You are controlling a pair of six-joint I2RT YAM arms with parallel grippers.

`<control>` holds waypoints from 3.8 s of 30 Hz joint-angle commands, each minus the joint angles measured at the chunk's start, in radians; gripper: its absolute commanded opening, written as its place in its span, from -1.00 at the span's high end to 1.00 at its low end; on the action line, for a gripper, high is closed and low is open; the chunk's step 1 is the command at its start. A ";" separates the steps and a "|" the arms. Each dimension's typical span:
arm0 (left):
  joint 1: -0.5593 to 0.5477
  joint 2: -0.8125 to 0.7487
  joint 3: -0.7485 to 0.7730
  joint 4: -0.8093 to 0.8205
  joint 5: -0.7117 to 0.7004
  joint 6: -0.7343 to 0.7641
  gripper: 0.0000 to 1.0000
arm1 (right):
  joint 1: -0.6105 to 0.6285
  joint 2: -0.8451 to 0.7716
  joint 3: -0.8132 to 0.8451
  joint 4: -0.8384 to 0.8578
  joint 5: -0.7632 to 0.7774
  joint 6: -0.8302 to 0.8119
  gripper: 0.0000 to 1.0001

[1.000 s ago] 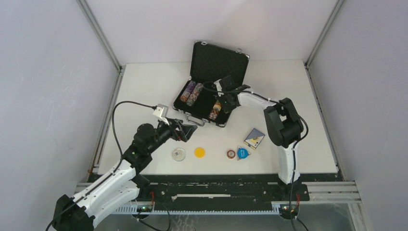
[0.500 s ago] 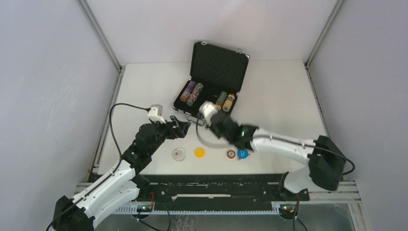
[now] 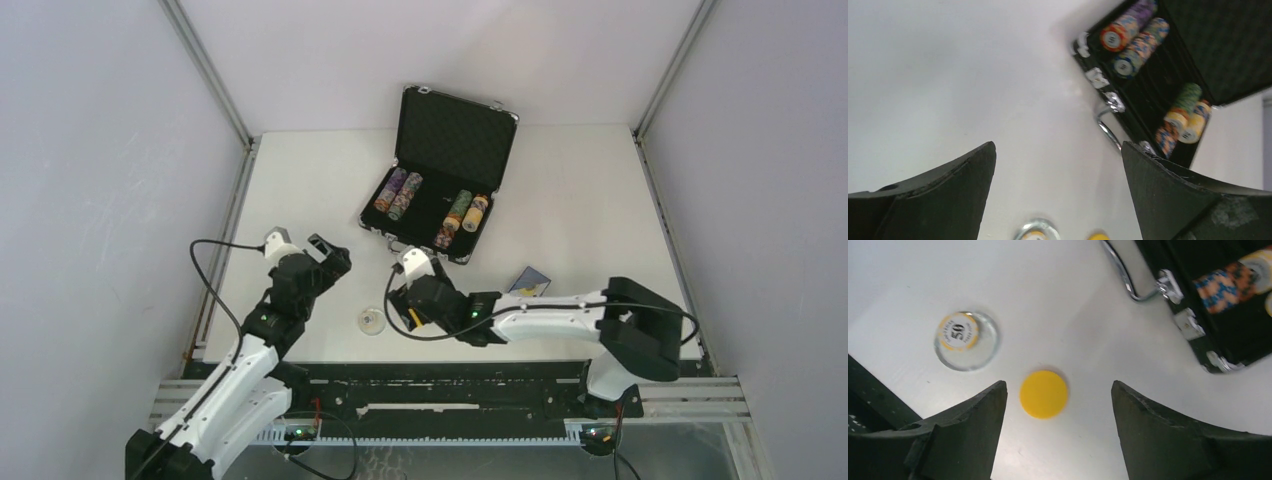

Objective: Pack up texas hold em set

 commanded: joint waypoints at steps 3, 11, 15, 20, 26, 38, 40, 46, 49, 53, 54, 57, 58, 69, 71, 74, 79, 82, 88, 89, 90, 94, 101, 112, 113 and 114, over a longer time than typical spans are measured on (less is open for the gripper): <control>0.174 0.118 0.011 -0.028 0.156 -0.071 -1.00 | 0.012 0.124 0.169 0.074 -0.091 0.015 -0.70; 0.281 0.155 -0.032 0.010 0.242 -0.102 -1.00 | 0.031 0.295 0.323 0.037 -0.206 -0.041 -0.71; 0.338 0.162 -0.062 0.029 0.289 -0.128 -1.00 | 0.047 0.364 0.366 0.040 -0.218 -0.048 -0.75; 0.382 0.162 -0.097 0.063 0.339 -0.138 -1.00 | 0.054 0.419 0.397 0.064 -0.230 -0.042 -0.76; 0.392 0.157 -0.100 0.062 0.344 -0.133 -1.00 | 0.071 0.450 0.418 0.070 -0.229 -0.042 -0.74; 0.400 0.149 -0.111 0.078 0.363 -0.123 -1.00 | 0.085 0.492 0.439 0.044 -0.198 -0.043 -0.49; 0.400 0.148 -0.113 0.081 0.367 -0.121 -1.00 | 0.086 0.494 0.439 0.043 -0.197 -0.041 -0.45; 0.400 0.145 -0.115 0.084 0.374 -0.119 -1.00 | 0.095 0.504 0.446 0.032 -0.180 -0.043 -0.22; 0.400 0.143 -0.118 0.087 0.376 -0.119 -1.00 | 0.104 0.511 0.452 0.018 -0.157 -0.049 -0.20; 0.400 0.141 -0.121 0.091 0.381 -0.118 -1.00 | 0.112 0.515 0.453 0.008 -0.146 -0.047 -0.16; 0.400 0.141 -0.122 0.093 0.382 -0.119 -1.00 | 0.114 0.515 0.453 0.007 -0.144 -0.047 -0.14; 0.400 0.141 -0.124 0.095 0.387 -0.118 -1.00 | 0.119 0.519 0.453 0.007 -0.138 -0.048 -0.11; 0.400 0.141 -0.125 0.096 0.389 -0.119 -1.00 | 0.121 0.519 0.453 0.006 -0.136 -0.050 -0.11; 0.400 0.135 -0.128 0.099 0.399 -0.118 -1.00 | 0.141 0.535 0.454 -0.008 -0.071 -0.071 -0.08; 0.400 0.135 -0.129 0.100 0.401 -0.118 -1.00 | 0.144 0.537 0.453 -0.011 -0.068 -0.073 -0.08; 0.400 0.135 -0.129 0.102 0.405 -0.118 -1.00 | 0.146 0.540 0.454 -0.014 -0.066 -0.071 -0.15; 0.400 0.135 -0.131 0.106 0.410 -0.119 -1.00 | 0.148 0.540 0.454 -0.017 -0.069 -0.069 -0.28; 0.400 0.135 -0.132 0.109 0.413 -0.119 -1.00 | 0.148 0.538 0.454 -0.017 -0.075 -0.064 -0.25; 0.401 0.135 -0.134 0.112 0.419 -0.120 -1.00 | 0.148 0.534 0.455 -0.023 -0.071 -0.054 -0.10; 0.400 0.135 -0.134 0.112 0.421 -0.120 -1.00 | 0.149 0.534 0.454 -0.023 -0.069 -0.053 -0.07; 0.400 0.135 -0.134 0.114 0.421 -0.120 -1.00 | 0.149 0.533 0.455 -0.023 -0.070 -0.054 -0.05; 0.400 0.137 -0.135 0.116 0.422 -0.119 -1.00 | 0.149 0.526 0.454 -0.021 -0.065 -0.053 0.08; 0.400 0.141 -0.137 0.120 0.429 -0.120 -1.00 | 0.151 0.510 0.454 -0.014 -0.061 -0.051 0.17; 0.400 0.141 -0.138 0.122 0.433 -0.117 -1.00 | 0.152 0.483 0.447 0.003 -0.063 -0.050 0.16; 0.400 0.141 -0.138 0.122 0.433 -0.117 -1.00 | 0.152 0.480 0.445 0.004 -0.062 -0.050 0.16; 0.400 0.140 -0.138 0.122 0.434 -0.116 -1.00 | 0.153 0.475 0.442 0.006 -0.061 -0.050 0.16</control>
